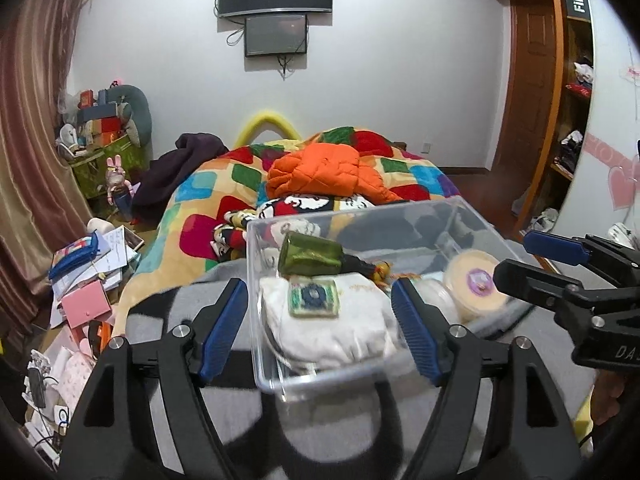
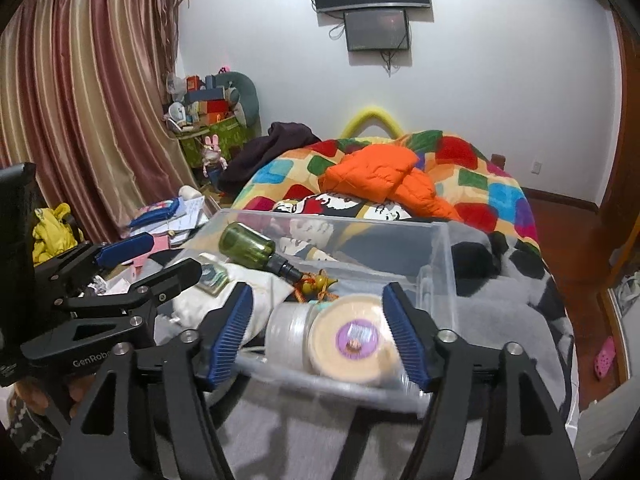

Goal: Organize objects
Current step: 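Release the bottle into the bin with the left tool while the right drops the tassel in, then move both tools to the pink round device under the board edge, then grasp the pink round device with the right tool while the left reaches the beige wooden peg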

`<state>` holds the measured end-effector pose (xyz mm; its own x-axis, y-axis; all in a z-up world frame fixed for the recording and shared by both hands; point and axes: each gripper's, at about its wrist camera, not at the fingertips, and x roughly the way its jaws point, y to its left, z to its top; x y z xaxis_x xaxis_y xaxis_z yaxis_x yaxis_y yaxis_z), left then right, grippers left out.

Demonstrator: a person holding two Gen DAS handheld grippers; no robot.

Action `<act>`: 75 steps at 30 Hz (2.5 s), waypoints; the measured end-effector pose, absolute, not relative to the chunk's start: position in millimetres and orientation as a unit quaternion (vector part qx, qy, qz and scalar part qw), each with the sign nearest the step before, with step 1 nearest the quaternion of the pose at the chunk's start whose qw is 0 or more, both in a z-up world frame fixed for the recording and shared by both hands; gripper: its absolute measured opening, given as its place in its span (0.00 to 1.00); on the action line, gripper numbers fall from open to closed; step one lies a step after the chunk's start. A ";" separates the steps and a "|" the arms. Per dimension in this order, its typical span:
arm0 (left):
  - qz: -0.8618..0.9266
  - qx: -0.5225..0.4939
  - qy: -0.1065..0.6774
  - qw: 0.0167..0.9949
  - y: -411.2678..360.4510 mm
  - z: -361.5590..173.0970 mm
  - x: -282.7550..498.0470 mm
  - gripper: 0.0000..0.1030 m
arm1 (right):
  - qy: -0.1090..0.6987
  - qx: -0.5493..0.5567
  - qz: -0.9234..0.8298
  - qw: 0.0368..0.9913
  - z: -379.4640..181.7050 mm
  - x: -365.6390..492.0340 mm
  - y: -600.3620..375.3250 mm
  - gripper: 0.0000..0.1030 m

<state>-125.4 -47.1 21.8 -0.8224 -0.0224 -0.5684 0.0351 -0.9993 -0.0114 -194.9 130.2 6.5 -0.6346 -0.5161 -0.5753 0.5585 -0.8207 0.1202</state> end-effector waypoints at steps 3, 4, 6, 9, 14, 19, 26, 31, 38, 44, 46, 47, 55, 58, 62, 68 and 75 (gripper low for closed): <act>-0.954 0.299 0.006 0.012 -43.9 21.9 -109.7 0.73 | 0.032 0.309 -0.901 0.303 9.1 -179.3 139.0 0.65; -0.954 0.299 0.005 0.011 -43.5 22.1 -104.9 0.74 | 0.032 0.309 -0.901 0.303 9.4 -174.2 141.5 0.65; -0.954 0.301 0.005 0.006 -42.2 21.3 -92.6 0.75 | 0.033 0.311 -0.899 0.306 8.4 -163.5 147.2 0.65; -0.952 0.307 0.010 -0.002 -40.7 18.2 -79.2 0.77 | 0.040 0.314 -0.897 0.307 5.5 -146.0 155.3 0.65; -0.947 0.322 0.012 -0.009 -34.8 8.7 -57.7 0.77 | 0.045 0.322 -0.892 0.315 -1.6 -117.5 166.8 0.65; -0.941 0.336 0.013 -0.015 -29.1 -1.7 -36.0 0.77 | 0.053 0.333 -0.885 0.322 -12.5 -92.7 174.5 0.65; -0.929 0.368 0.013 -0.032 -21.0 -22.4 3.3 0.77 | 0.069 0.358 -0.867 0.340 -38.0 -57.1 187.8 0.65; -0.918 0.395 0.012 -0.045 -11.7 -40.9 30.1 0.77 | 0.073 0.393 -0.844 0.357 -60.0 -40.3 192.7 0.66; -0.901 0.428 0.027 -0.070 -2.0 -64.1 51.7 0.77 | 0.049 0.435 -0.812 0.385 -82.9 -30.5 193.1 0.66; -0.884 0.455 0.035 -0.102 5.9 -81.5 57.4 0.66 | 0.063 0.461 -0.789 0.401 -96.4 -26.1 180.8 0.66; -0.877 0.467 0.039 -0.110 9.3 -88.2 55.9 0.64 | 0.075 0.465 -0.784 0.405 -100.3 -22.5 175.9 0.66; -0.874 0.471 0.041 -0.112 9.9 -91.3 55.0 0.62 | 0.080 0.466 -0.782 0.408 -101.7 -21.5 174.0 0.65; -0.864 0.485 0.063 -0.118 7.0 -101.1 51.4 0.58 | 0.118 0.488 -0.758 0.416 -123.4 -14.6 155.8 0.57; -0.863 0.487 0.066 -0.118 7.2 -102.3 51.6 0.58 | 0.118 0.485 -0.761 0.415 -125.9 -14.8 156.2 0.56; -0.860 0.490 0.067 -0.123 10.8 -104.1 51.3 0.58 | 0.110 0.470 -0.776 0.407 -119.4 -13.1 165.1 0.56; -0.858 0.492 0.089 -0.114 11.3 -105.6 41.4 0.53 | 0.090 0.459 -0.791 0.393 -110.7 -14.5 182.7 0.55; -0.857 0.499 0.090 -0.094 19.7 -111.3 27.2 0.43 | 0.080 0.446 -0.799 0.395 -105.3 -8.7 194.3 0.54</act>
<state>27.2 19.7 -111.3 -0.4840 0.2514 -0.8382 -0.0720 -0.9660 -0.2482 -8.7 194.3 -105.3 -0.2903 -0.5594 -0.7764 0.7021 -0.6758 0.2244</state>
